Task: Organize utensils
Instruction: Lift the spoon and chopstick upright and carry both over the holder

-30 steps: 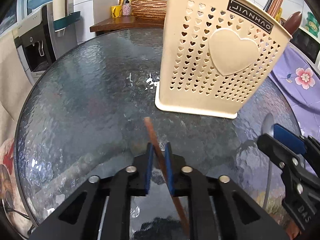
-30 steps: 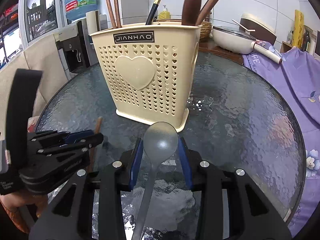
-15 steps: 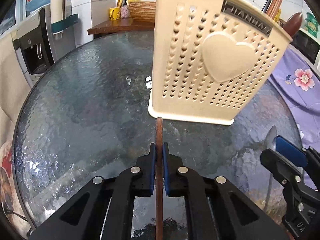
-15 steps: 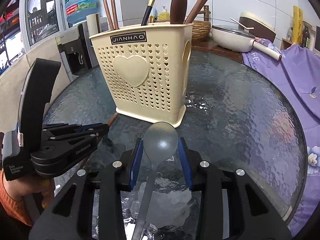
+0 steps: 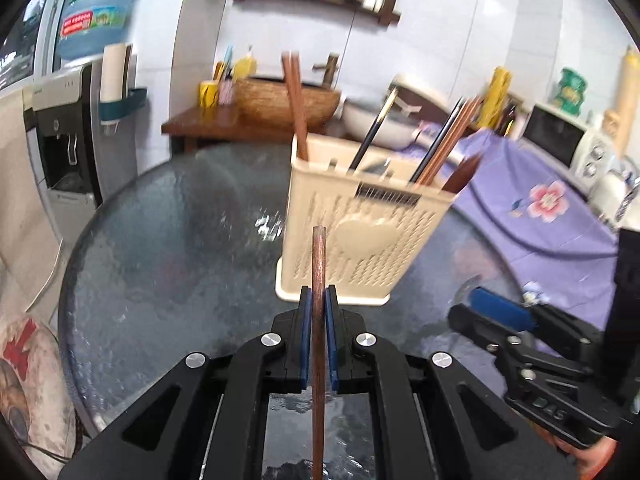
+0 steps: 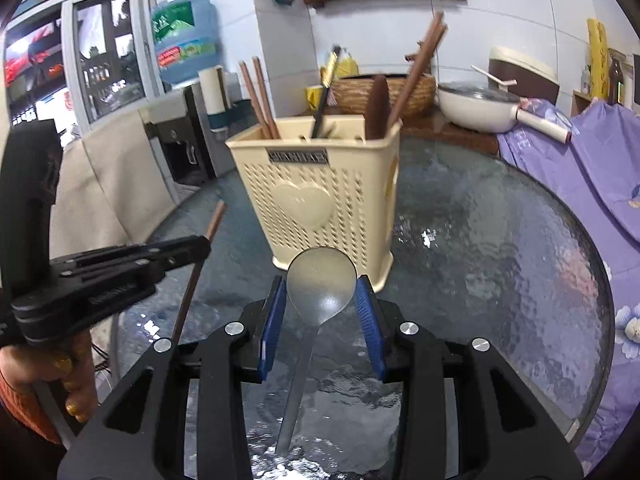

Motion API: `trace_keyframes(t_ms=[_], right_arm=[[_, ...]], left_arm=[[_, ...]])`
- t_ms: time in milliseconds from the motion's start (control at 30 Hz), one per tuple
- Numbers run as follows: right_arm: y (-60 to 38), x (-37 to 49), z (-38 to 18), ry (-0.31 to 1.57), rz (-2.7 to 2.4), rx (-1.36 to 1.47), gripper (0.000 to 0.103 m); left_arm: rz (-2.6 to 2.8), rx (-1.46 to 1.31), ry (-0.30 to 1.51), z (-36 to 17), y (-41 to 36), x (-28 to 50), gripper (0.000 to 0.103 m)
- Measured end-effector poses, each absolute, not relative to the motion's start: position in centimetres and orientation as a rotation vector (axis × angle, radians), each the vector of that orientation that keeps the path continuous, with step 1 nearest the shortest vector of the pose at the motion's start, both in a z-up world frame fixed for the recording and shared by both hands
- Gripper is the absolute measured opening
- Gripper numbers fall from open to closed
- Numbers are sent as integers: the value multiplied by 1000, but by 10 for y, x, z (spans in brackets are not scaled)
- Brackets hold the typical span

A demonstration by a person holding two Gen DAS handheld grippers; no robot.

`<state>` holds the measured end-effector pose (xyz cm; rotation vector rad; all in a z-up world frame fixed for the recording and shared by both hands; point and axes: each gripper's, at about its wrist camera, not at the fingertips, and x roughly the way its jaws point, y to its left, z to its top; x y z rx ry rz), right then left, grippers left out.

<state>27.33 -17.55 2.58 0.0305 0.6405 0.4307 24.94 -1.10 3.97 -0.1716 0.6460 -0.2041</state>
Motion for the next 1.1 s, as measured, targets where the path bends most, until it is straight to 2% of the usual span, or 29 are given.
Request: trace_keyframes(t_ms=[733, 1033, 1067, 1100], right_arm=[[-169, 252, 91, 545, 454, 5, 37], [-171, 269, 136, 494, 460, 4, 37], [-171, 272, 142, 492, 462, 4, 37], [-172, 278, 151, 489, 464, 7, 37]], left_arm=[[-300, -157, 481, 111, -7, 220, 6], [-317, -107, 415, 163, -13, 235, 6], [-317, -102, 407, 170, -14, 237, 5], [-315, -96, 396, 180, -14, 240, 0]])
